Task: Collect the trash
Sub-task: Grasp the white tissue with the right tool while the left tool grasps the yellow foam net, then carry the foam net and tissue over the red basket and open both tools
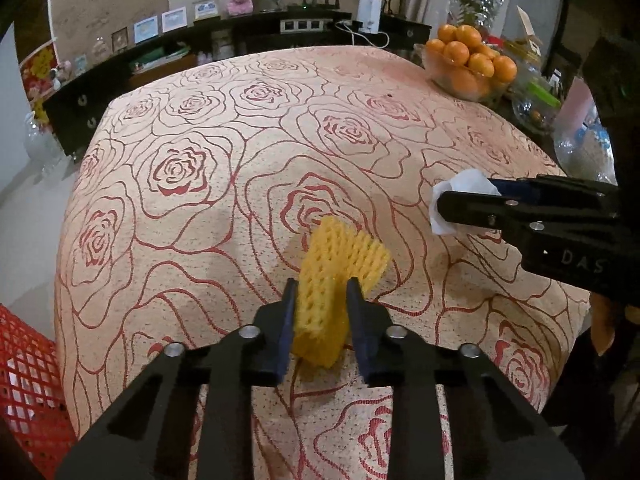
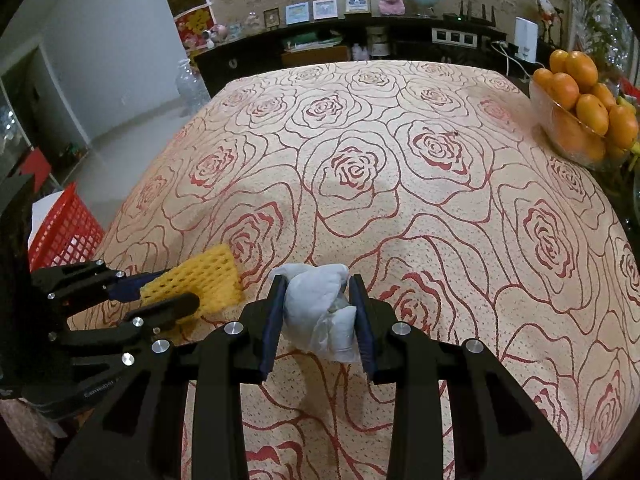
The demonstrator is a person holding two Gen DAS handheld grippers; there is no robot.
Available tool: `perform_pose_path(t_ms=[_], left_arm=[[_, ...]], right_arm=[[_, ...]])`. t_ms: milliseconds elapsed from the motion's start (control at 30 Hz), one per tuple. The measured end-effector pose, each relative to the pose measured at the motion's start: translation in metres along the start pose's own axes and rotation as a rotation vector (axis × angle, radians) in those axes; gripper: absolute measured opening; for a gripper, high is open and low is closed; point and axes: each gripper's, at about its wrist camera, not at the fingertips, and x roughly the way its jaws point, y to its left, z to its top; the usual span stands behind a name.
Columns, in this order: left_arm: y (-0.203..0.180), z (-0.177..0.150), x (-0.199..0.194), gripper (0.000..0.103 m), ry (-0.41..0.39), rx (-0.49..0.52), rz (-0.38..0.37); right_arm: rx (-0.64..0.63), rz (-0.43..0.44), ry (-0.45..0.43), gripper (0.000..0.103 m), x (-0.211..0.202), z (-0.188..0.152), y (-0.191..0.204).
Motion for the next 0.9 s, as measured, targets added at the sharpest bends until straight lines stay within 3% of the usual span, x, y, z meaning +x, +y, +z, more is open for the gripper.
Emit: perform_pose_path(t_ms=[500, 900], left_arm=[[0.025, 0.007, -0.032, 0.013, -0.084, -0.082, 0.017], [0.056, 0.013, -0.075, 0.013, -0.194, -0.173, 0.132]], right_arm=[[0.005, 0.008, -0.034, 0.032, -0.006, 0.008, 0.007], [-0.002, 0.03, -0.076, 0.032, -0.011, 0.023, 0.025]])
